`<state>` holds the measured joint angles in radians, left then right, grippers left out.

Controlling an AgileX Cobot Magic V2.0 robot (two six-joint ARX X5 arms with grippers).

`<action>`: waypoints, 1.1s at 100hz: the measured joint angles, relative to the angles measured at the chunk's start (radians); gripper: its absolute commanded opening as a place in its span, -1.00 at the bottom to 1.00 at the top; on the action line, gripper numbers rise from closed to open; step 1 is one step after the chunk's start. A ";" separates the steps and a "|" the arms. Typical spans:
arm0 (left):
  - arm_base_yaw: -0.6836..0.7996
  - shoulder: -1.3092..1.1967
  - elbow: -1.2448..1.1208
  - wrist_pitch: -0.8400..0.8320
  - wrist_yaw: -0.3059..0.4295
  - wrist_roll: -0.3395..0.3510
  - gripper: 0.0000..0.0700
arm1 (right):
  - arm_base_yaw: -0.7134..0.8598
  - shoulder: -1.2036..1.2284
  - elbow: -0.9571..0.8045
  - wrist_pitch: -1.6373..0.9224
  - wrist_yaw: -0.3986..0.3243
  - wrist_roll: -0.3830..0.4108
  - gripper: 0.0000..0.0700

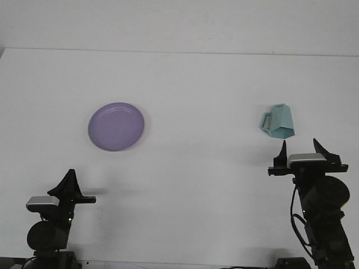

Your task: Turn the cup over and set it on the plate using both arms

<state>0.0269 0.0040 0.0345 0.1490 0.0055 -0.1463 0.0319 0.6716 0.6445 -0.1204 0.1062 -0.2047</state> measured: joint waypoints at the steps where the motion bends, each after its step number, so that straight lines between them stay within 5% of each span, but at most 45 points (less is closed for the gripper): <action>1: 0.000 0.000 0.000 0.000 0.000 0.000 -0.97 | -0.004 0.008 0.000 0.000 0.000 -0.005 0.70; 28: 0.000 0.000 0.000 0.000 0.000 -0.002 -0.97 | -0.159 0.195 -0.089 0.118 -0.100 -0.063 0.70; 57: 0.000 0.000 0.000 0.000 0.000 -0.002 -0.97 | -0.276 0.454 -0.139 0.510 -0.183 -0.080 0.70; 110: 0.000 0.000 0.000 0.000 0.000 -0.002 -0.97 | -0.315 0.945 -0.058 0.870 -0.243 -0.142 0.69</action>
<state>0.0269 0.0040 0.0345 0.1490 0.0055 -0.1478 -0.2829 1.6165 0.5869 0.7494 -0.1364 -0.3470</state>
